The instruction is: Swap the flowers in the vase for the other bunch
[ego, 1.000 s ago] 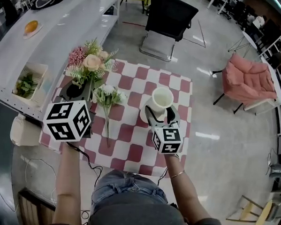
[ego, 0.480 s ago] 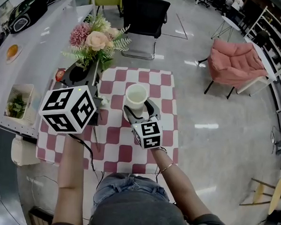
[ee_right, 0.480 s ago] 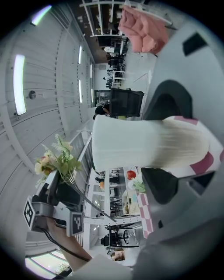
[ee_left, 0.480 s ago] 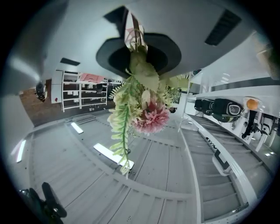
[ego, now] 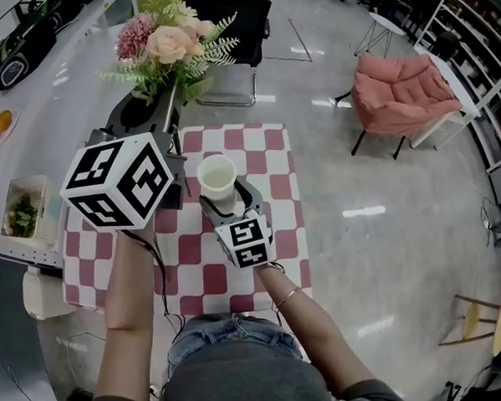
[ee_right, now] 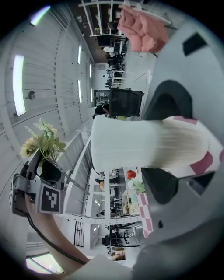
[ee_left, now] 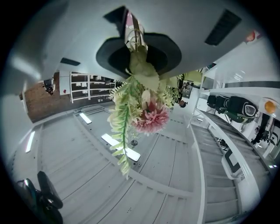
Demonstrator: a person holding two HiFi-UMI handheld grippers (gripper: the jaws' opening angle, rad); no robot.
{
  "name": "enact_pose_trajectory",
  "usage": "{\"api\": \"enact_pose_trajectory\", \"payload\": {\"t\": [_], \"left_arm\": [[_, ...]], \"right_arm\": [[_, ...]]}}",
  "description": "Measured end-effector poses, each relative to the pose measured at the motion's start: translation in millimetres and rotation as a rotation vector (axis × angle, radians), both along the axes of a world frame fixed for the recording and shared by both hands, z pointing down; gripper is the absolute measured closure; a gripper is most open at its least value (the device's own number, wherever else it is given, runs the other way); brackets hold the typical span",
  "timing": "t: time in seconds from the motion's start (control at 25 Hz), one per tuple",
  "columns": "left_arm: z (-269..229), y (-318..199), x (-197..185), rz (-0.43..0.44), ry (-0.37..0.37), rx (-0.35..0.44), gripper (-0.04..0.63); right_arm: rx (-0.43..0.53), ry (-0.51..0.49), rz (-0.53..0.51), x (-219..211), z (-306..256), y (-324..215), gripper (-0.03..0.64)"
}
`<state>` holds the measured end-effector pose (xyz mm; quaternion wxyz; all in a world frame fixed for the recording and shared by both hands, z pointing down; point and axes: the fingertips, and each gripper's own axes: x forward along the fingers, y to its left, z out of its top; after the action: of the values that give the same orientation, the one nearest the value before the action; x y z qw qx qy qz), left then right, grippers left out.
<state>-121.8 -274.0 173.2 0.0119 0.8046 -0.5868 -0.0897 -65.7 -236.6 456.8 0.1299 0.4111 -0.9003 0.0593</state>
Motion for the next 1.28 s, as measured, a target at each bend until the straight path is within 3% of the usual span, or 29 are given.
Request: {"api": "enact_pose_trajectory", "payload": {"t": [0.48, 0.72, 1.28], "left_arm": [[-8, -25, 38, 0.051, 0.017, 0.079, 0.543], [16, -38, 45, 0.063, 0.034, 0.047, 0.541], [62, -27, 48, 0.049, -0.029, -0.012, 0.54]], "right_arm": [[0.006, 0.011, 0.002, 3, 3, 2, 0.272], [0.005, 0.027, -0.003, 3, 8, 3, 0.272], [-0.009, 0.016, 0.005, 9, 3, 1, 0.272]]}}
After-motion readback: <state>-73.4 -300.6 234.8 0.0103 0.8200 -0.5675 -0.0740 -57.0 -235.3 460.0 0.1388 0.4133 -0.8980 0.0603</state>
